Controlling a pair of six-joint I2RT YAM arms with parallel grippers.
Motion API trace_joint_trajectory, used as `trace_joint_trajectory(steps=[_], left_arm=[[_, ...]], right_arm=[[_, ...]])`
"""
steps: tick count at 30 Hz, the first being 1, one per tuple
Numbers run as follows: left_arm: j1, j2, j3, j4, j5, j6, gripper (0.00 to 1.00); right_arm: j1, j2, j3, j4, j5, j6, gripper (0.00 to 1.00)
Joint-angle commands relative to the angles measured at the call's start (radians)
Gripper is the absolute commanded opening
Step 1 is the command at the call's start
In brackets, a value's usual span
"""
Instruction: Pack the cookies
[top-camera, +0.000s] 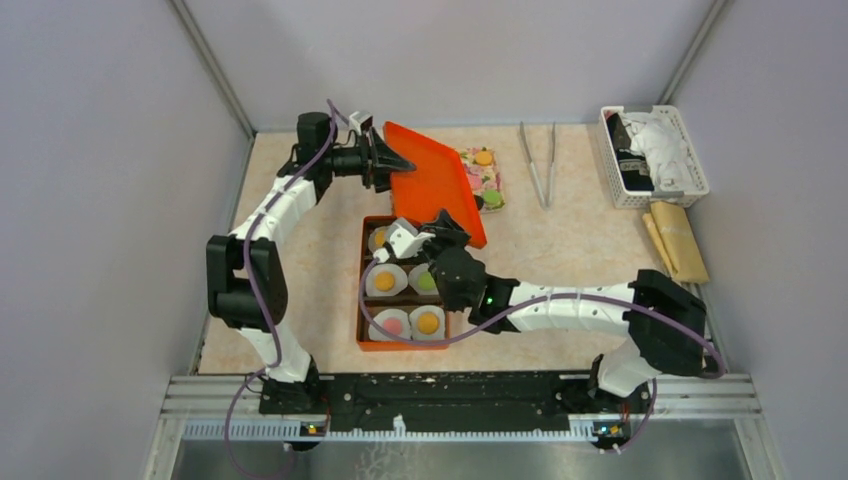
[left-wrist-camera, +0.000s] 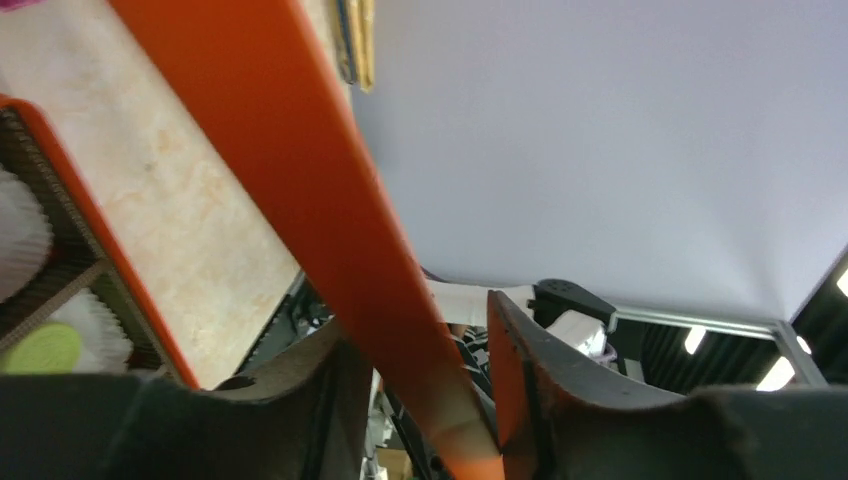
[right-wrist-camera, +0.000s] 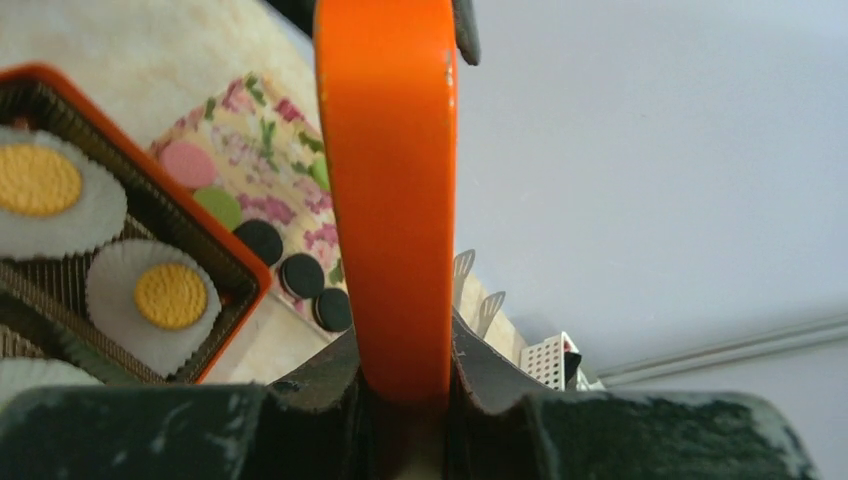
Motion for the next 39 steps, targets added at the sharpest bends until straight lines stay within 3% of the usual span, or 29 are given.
trace_joint_trajectory(steps=[1, 4, 8, 12, 14, 16, 18, 19, 21, 23, 27, 33, 39], left_arm=[[-0.011, -0.079, 0.004, 0.215, 0.134, -0.027, 0.6], [-0.008, -0.1, -0.011, 0.463, 0.157, -0.2, 0.69], [-0.001, -0.113, -0.007, 0.814, 0.15, -0.452, 0.71], [0.02, -0.127, 0.009, 0.862, 0.145, -0.461, 0.7], [0.038, -0.159, -0.014, 0.86, 0.135, -0.424, 0.6], [0.061, -0.201, -0.034, 0.746, 0.115, -0.286, 0.3], [0.089, -0.249, -0.016, 0.412, 0.04, 0.006, 0.04], [0.094, -0.27, 0.015, 0.201, -0.04, 0.187, 0.0], [0.088, -0.309, 0.102, -0.192, -0.297, 0.476, 0.0], [0.079, -0.362, 0.093, -0.346, -0.531, 0.603, 0.0], [0.077, -0.489, -0.054, -0.406, -0.788, 0.654, 0.0], [0.062, -0.641, -0.315, -0.409, -0.97, 0.599, 0.0], [0.045, -0.739, -0.397, -0.442, -1.072, 0.594, 0.0]], right_arm=[[-0.017, -0.091, 0.048, 0.233, 0.101, 0.076, 0.0], [-0.019, -0.095, 0.049, 0.287, 0.122, 0.033, 0.0], [-0.025, -0.103, 0.069, 0.299, 0.141, 0.014, 0.0], [-0.047, -0.12, 0.088, 0.28, 0.161, 0.03, 0.0], [-0.066, -0.136, 0.106, 0.232, 0.171, 0.071, 0.0], [-0.098, -0.163, 0.141, 0.107, 0.162, 0.18, 0.0], [-0.15, -0.206, 0.208, -0.126, 0.097, 0.382, 0.0], [-0.195, -0.231, 0.237, -0.245, 0.038, 0.508, 0.0], [-0.276, -0.277, 0.279, -0.408, -0.093, 0.727, 0.0], [-0.349, -0.312, 0.305, -0.503, -0.2, 0.835, 0.0], [-0.484, -0.345, 0.358, -0.643, -0.432, 1.02, 0.0], [-0.646, -0.39, 0.333, -0.641, -0.761, 1.256, 0.0], [-0.913, -0.446, 0.13, -0.378, -1.142, 1.583, 0.0]])
